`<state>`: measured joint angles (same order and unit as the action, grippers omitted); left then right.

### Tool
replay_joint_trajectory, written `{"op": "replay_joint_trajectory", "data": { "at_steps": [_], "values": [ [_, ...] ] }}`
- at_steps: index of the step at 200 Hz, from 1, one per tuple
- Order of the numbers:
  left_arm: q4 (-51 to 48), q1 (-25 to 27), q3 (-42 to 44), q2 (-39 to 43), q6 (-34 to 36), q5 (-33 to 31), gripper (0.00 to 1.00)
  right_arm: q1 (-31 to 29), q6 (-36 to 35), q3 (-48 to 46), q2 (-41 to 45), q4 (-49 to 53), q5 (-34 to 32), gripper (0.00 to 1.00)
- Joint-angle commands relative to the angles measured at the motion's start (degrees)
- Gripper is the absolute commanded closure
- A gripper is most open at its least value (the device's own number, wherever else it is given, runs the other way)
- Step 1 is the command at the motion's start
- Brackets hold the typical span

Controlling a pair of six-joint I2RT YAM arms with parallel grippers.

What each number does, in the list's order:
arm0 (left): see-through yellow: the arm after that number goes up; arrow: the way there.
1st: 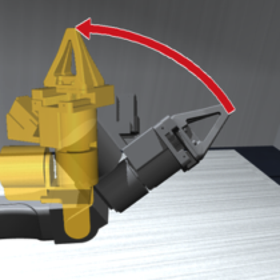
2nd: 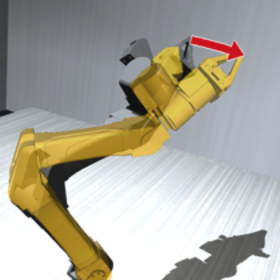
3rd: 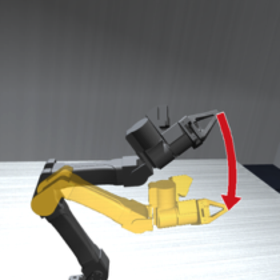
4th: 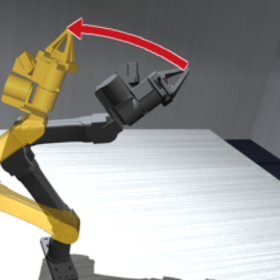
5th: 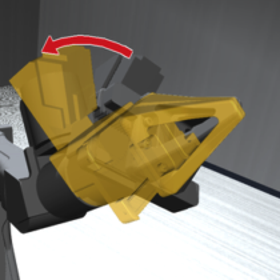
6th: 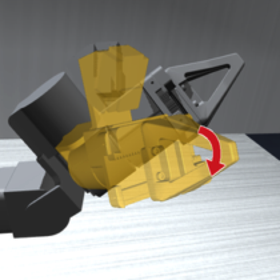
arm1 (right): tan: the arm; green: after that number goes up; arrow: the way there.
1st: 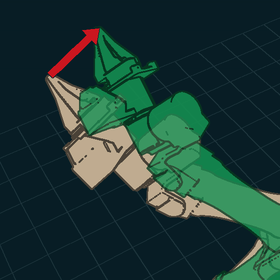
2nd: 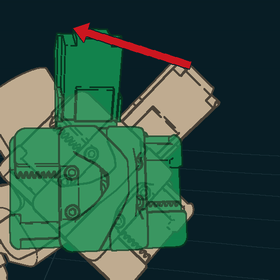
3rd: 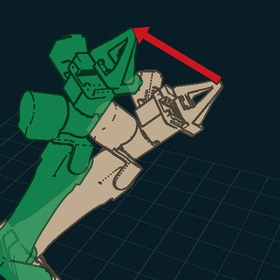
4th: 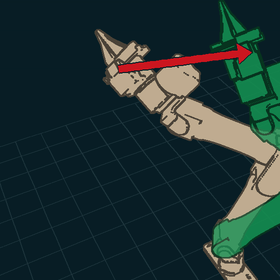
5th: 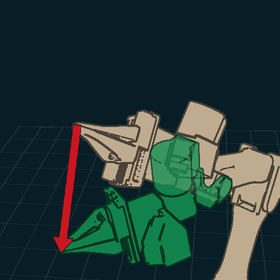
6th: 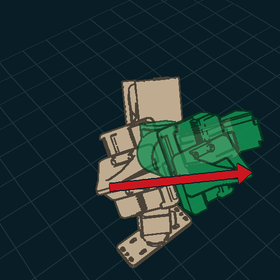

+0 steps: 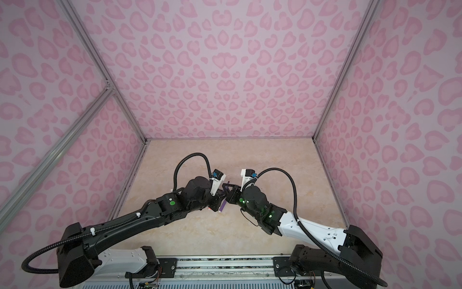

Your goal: Insert the pens into the pen caps

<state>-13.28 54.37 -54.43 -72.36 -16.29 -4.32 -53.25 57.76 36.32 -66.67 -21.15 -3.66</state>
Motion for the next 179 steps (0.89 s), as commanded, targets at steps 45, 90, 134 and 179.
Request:
{"op": "replay_joint_trajectory", "data": {
  "at_steps": [45, 90, 134, 179],
  "values": [
    [0.15, -4.09, 1.61, 3.22, -4.17, -2.90, 0.96, -0.27, -2.94, 0.20, 2.69, 4.51, -4.69, 0.44],
    [-9.86, -17.00, 3.72, 14.70, -18.20, 3.06, 0.96, 0.12, -6.06, -1.66, 13.85, 17.31, -17.41, 0.21],
    [-6.13, -21.13, 6.03, 23.67, -17.31, -2.42, 0.96, 2.34, -11.11, 2.50, 10.52, 29.75, -21.86, 0.31],
    [6.64, -21.20, 12.02, 18.31, -12.14, -7.44, 0.96, 11.06, -17.03, 10.73, -6.17, 38.38, -10.43, 0.45]
  ]
}}
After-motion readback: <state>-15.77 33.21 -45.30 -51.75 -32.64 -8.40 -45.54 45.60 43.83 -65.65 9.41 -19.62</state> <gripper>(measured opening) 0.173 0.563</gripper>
